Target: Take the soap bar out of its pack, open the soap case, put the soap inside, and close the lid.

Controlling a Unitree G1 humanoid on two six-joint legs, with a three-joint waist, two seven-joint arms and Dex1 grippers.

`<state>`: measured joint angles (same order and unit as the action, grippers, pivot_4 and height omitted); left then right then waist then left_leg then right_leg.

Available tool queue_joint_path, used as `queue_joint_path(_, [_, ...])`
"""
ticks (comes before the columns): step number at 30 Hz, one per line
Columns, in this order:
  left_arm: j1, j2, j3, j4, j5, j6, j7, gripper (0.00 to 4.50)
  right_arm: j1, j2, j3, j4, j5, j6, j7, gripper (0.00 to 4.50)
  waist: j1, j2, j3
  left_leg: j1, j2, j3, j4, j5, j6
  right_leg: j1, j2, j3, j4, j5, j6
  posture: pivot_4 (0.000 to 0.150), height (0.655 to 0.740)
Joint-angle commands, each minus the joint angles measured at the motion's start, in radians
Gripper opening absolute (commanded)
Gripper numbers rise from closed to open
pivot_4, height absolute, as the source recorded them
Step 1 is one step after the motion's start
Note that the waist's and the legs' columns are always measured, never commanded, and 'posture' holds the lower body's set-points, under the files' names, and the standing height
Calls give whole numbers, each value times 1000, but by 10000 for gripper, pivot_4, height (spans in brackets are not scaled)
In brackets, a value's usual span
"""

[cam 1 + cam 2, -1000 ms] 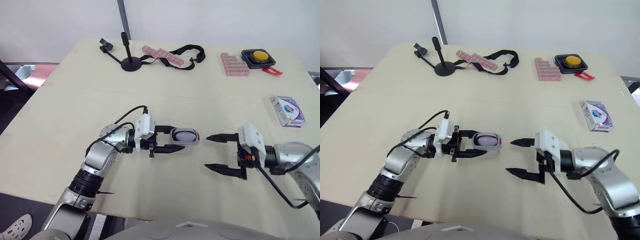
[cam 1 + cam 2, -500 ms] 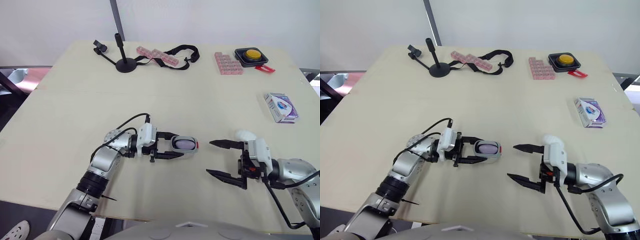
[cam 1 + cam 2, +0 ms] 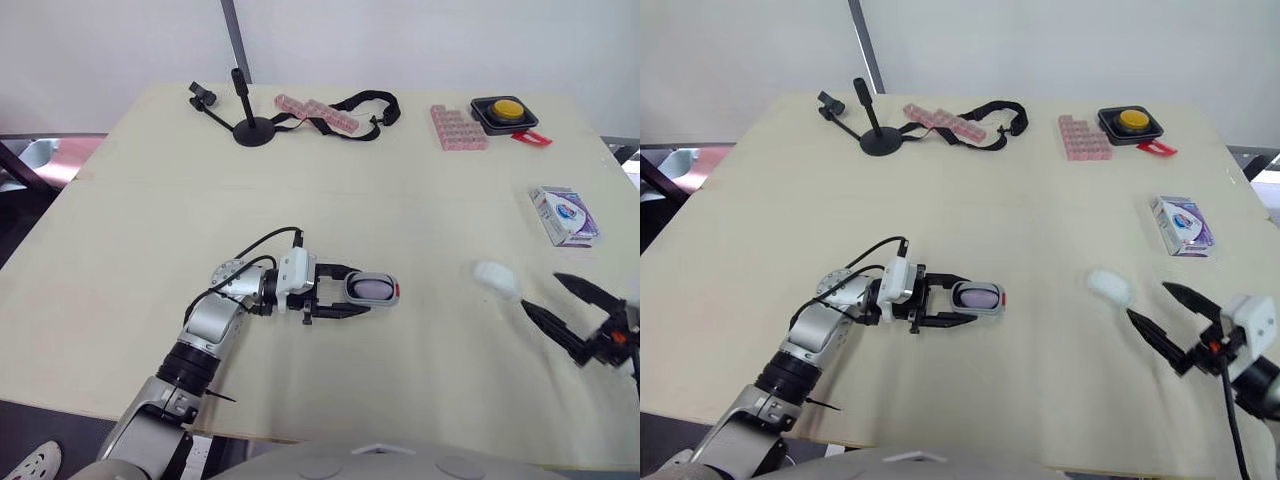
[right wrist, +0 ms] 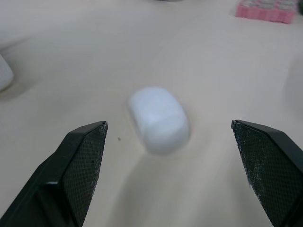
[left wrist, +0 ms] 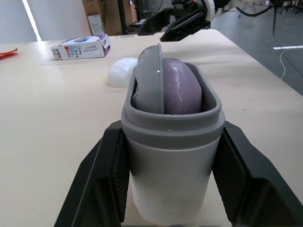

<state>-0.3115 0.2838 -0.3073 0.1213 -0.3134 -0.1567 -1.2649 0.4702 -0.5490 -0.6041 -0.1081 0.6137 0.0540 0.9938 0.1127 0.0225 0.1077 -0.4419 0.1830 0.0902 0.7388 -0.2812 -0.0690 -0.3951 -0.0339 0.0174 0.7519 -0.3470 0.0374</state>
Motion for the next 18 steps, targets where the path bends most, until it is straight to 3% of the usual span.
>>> queue_joint_path(1, [-6,2,-3,-13,3,0,6,19060,32,8,-79,45,19,-36,0,44676,-6,1,-1,1,0,0,0,0,1,1,0,0,0,0,0,1500,7096])
queue_joint_path(6, [-12,3,-3,-9,7,3,9,19060,63,-16,-98,138,-16,-85,39,44676,-21,3,-2,1,0,0,0,0,3,2,-2,-1,-1,0,0,1500,7096])
queue_joint_path(10, [-19,6,0,-8,3,10,6,19060,67,-112,-51,146,-105,-106,82,44676,-36,7,-4,1,-2,0,0,0,6,3,-6,-2,-1,-1,2,1500,7096])
queue_joint_path(18, [-13,10,-6,-23,-1,32,8,19060,-93,-331,55,7,-61,234,57,44676,-50,9,-6,4,-3,-1,0,1,9,11,-6,-3,-2,-2,3,1500,7096])
